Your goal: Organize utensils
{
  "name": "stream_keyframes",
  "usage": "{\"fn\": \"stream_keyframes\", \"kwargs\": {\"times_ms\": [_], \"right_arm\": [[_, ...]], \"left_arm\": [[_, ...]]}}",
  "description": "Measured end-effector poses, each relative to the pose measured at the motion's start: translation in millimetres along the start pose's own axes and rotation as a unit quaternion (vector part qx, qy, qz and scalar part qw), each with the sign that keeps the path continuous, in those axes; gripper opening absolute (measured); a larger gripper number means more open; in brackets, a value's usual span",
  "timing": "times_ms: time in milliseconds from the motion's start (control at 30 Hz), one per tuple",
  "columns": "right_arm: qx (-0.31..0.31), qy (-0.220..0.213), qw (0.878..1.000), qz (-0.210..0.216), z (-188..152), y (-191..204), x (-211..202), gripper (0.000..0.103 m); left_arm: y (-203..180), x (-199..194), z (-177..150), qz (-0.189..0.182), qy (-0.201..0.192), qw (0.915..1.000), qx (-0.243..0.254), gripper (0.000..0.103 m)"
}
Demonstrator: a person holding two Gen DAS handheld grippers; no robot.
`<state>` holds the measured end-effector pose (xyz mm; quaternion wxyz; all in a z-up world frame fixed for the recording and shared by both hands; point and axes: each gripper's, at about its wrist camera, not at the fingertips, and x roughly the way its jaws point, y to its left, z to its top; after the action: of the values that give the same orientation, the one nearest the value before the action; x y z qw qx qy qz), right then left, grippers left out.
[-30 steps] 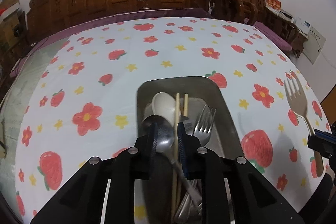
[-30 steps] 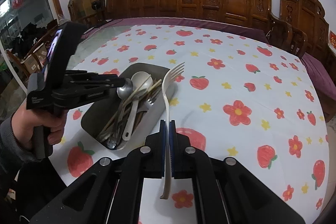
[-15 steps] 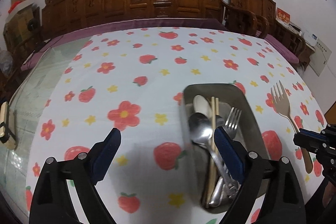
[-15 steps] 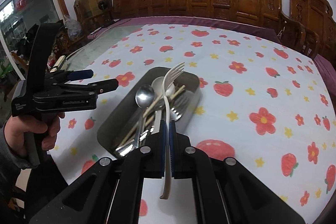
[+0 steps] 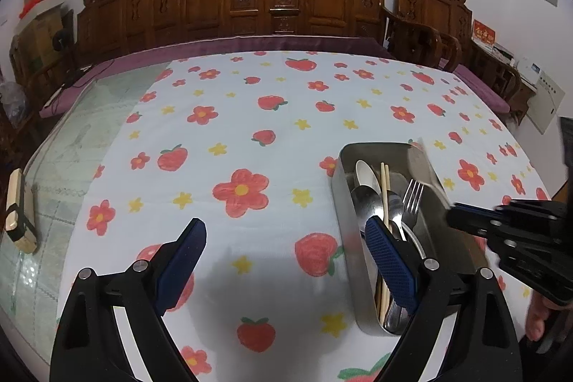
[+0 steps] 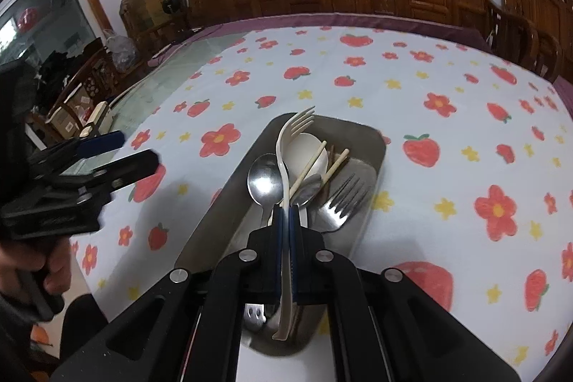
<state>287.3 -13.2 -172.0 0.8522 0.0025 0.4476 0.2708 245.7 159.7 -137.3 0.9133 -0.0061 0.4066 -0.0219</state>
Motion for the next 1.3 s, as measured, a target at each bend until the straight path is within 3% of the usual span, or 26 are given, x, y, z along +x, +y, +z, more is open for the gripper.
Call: {"fn": "stream_keyframes", "kwargs": {"times_ms": [333, 667, 700, 733, 767, 1067, 1200, 1267, 1300], "right_arm": [[0.009, 0.028, 0.999, -0.023, 0.1, 6.0, 41.1, 0.005], [0.016, 0.034, 0.999, -0.023, -3.0, 8.2, 49.4, 0.008], [0.013, 0.03, 0.999, -0.025, -2.9, 8.5, 47.7, 0.014], [0.009, 0.026, 0.999, -0.029, -2.9, 8.9, 45.0, 0.027], [0.003, 0.018, 0.999, -0.034, -3.1, 9.7, 41.1, 0.031], [-0.014, -0.041, 0.999, -0.03, -4.0, 3.8, -9.9, 0.033], [-0.016, -0.065, 0.997, -0.049, -9.1, -5.1, -41.1, 0.042], [-0.008, -0.074, 0.996, -0.055, -13.7, -14.0, -58.3, 0.05], [-0.005, -0.078, 0.995, -0.059, -15.4, -17.6, -64.3, 0.059]], "left_arm": [[10.3, -4.7, -4.1, 0.0, 0.0, 1.0, -0.003, 0.087], [12.6, -3.4, -8.6, 0.001, 0.005, 1.0, -0.006, 0.087], [12.6, -3.4, -9.7, 0.002, 0.005, 1.0, -0.006, 0.087], [12.4, -3.5, -10.4, 0.002, 0.005, 1.0, -0.005, 0.087], [11.6, -3.6, -10.8, 0.002, 0.006, 1.0, -0.005, 0.087], [-5.4, -11.0, -11.3, -0.006, -0.001, 1.0, -0.008, 0.087], [-19.9, -18.1, -9.1, -0.007, -0.004, 0.9999, -0.009, 0.091], [-29.9, -24.2, -7.0, -0.011, -0.009, 0.9999, -0.009, 0.092], [-33.7, -26.4, -6.1, -0.011, -0.011, 0.9998, -0.009, 0.093]]}}
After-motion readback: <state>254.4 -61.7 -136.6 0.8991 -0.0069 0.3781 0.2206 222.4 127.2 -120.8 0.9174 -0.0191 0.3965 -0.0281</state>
